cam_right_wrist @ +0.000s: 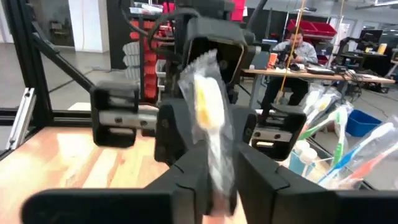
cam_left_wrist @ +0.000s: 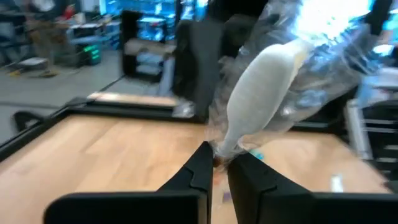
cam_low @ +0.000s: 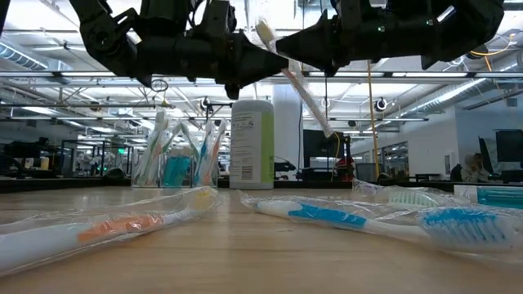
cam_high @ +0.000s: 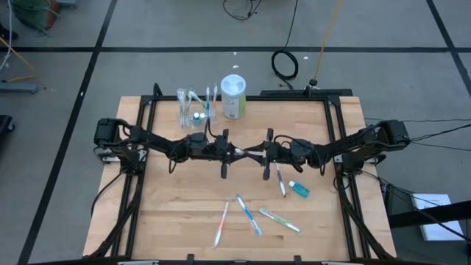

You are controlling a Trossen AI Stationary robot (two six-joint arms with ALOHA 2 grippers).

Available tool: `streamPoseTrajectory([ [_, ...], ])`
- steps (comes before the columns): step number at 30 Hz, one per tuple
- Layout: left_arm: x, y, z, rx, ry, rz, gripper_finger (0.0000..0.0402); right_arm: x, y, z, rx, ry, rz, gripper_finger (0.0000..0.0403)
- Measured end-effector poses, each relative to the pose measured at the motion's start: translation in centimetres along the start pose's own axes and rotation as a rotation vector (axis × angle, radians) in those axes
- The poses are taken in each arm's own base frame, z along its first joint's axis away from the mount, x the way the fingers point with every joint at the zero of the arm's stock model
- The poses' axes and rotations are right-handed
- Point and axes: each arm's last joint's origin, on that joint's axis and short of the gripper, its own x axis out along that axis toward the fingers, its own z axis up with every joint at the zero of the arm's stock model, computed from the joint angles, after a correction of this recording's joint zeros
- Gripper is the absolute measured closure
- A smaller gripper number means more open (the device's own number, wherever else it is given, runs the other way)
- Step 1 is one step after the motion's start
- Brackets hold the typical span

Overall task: Pick & Place toothbrushing station
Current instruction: Put the top orange toothbrush into the transparent organizer

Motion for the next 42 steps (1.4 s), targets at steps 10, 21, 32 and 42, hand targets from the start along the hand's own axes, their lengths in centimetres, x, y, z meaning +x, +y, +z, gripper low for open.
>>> streamPoseTrajectory([
  [10,-3.8,2.1,3.8,0.015,0.148,0.354,0.0384,-1.4,-0.3,1.4,-0.010,0.067,0.005,0.0264],
  [21,-9.9,8.0,6.4,-0.061,0.241,0.817,0.0369,-1.7,-0.3,1.2,-0.017,0.111,0.013,0.0263],
  [32,-10.9,12.9,4.0,-0.215,0.331,0.833,0.0367,-1.7,-0.3,1.2,-0.017,0.110,0.013,0.0265],
  [42,-10.7,14.4,1.9,-0.279,0.413,0.744,0.0366,-1.7,-0.3,1.2,-0.017,0.114,0.014,0.0267],
])
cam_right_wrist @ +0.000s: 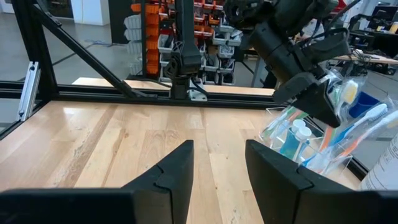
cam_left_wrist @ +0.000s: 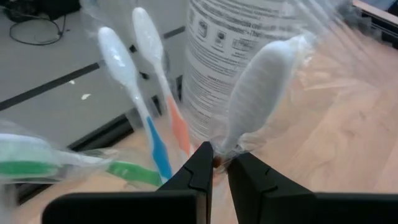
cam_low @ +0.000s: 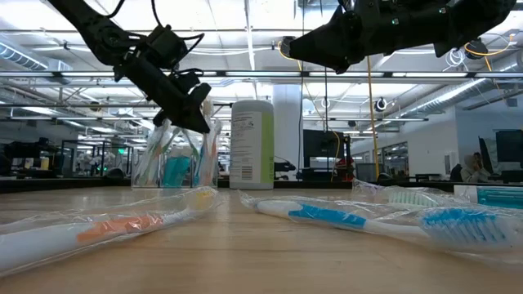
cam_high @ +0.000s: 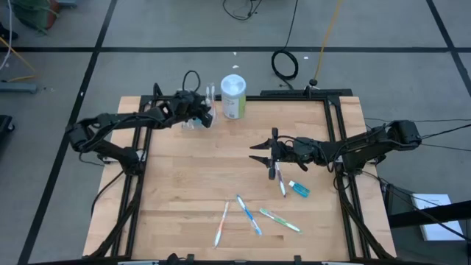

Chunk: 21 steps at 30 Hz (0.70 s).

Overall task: Pick & Place toothbrushing station
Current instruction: Put the top orange toothbrush into the transparent organizer

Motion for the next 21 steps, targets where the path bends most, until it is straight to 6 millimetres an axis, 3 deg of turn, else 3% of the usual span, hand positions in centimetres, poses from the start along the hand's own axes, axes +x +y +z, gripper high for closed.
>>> streamPoseTrajectory([
  [11,0.00,0.13,0.03,0.161,-0.007,0.057,0.0360,0.00,0.01,-0.09,-0.002,0.010,0.001,0.0268],
  [21,-0.01,0.22,-0.05,0.217,0.002,0.087,0.0266,0.00,0.02,-0.14,-0.002,0.014,0.001,0.0269],
])
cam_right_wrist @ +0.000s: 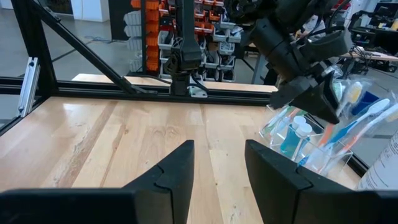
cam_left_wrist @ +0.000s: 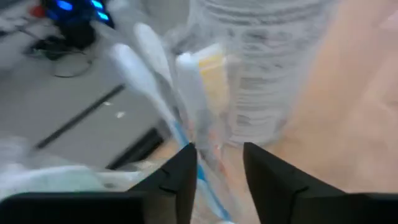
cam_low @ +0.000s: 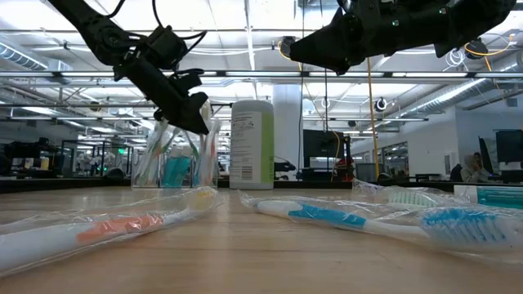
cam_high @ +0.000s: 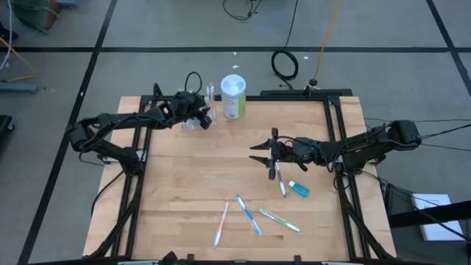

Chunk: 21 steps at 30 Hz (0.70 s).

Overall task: Pick & Place toothbrushing station
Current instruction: Put the top orange toothbrush into the transparent organizer, then put the orange toothbrush into the transparent organizer

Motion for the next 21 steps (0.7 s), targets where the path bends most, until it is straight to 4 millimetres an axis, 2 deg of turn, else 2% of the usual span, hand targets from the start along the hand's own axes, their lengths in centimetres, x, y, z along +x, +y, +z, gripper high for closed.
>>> streamPoseTrajectory([
  [4,-0.1,0.5,0.6,-0.015,-0.053,0.163,0.0240,0.0,0.0,0.0,0.000,0.000,0.000,0.0270],
  [7,-0.1,0.6,1.0,-0.025,-0.093,0.217,0.0232,0.0,0.0,0.0,0.000,0.000,0.000,0.0270],
  [13,-0.3,-0.8,1.2,-0.003,-0.120,0.149,0.0232,0.0,0.0,0.0,0.000,0.000,0.000,0.0271],
  [21,-1.3,-5.0,1.4,0.123,-0.171,-0.044,0.0231,0.0,0.0,0.0,0.000,0.000,0.000,0.0272],
])
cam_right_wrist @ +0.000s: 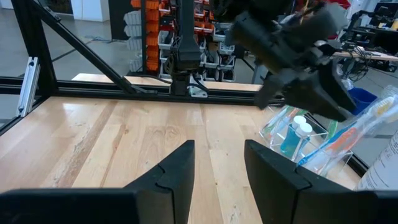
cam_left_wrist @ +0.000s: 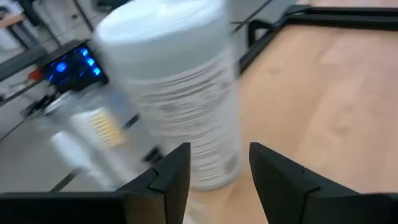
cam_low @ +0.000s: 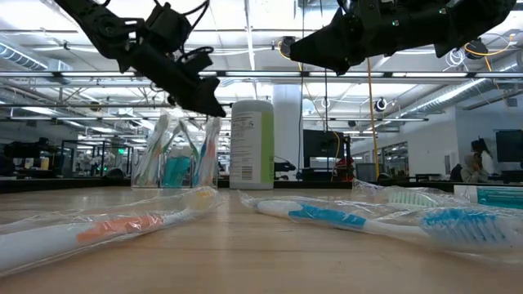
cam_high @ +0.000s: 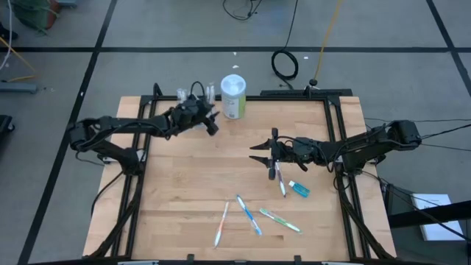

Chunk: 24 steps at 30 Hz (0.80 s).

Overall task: Pick & Place toothbrushing station
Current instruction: Put the orange toothbrush into the transparent organizer

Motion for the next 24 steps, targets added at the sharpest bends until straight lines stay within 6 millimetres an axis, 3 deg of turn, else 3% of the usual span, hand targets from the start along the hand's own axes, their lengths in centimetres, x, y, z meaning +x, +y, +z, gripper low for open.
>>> streamPoseTrajectory([
  [4,-0.6,-2.1,0.2,0.024,-0.014,-0.055,0.0231,0.0,0.0,0.0,0.000,0.000,0.000,0.0273],
  [8,-1.5,-4.7,-0.2,0.052,0.020,-0.270,0.0231,0.0,0.0,0.0,0.000,0.000,0.000,0.0273],
  [16,-5.2,-10.7,-2.0,-0.250,0.345,-0.782,0.0231,0.0,0.0,0.0,0.000,0.001,0.000,0.0273],
  [24,-10.3,-16.1,-2.9,-0.305,0.375,-0.755,0.0231,0.0,0.0,0.0,0.010,0.001,0.000,0.0273],
])
